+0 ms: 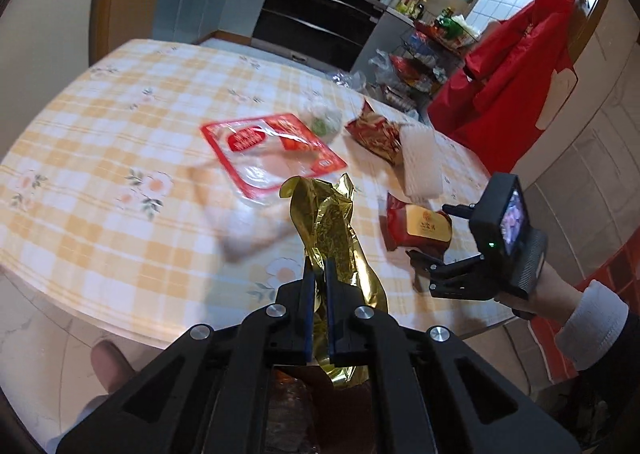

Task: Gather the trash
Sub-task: 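Grasp the red pastry bag with the right tool while the left tool holds the gold foil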

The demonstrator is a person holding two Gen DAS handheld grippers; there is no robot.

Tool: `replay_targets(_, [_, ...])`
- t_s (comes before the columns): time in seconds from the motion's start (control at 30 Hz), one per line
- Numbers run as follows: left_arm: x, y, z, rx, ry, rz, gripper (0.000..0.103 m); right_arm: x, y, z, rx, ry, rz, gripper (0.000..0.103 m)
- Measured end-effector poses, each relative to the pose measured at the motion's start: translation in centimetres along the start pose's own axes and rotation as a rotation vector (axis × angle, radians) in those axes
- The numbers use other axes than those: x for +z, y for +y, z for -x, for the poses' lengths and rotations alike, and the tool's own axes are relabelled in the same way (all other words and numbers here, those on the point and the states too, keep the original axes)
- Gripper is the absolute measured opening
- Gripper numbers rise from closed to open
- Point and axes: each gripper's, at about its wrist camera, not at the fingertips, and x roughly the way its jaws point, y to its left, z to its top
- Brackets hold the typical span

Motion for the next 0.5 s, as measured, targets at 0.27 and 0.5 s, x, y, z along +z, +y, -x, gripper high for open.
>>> replay_targets(0.27, [-0.4,1.9,2.0,0.029,-0.025,0.033,0.005,0.7,-2.2,-0.8,0.159,0.029,-0.263,0.049])
replay_targets(0.5, [-1.0,1.8,3.4,0.005,-0.039,0.035,0.005,-1.8,-3.7,3.7,0.306,-0.066,-0.562,0.043])
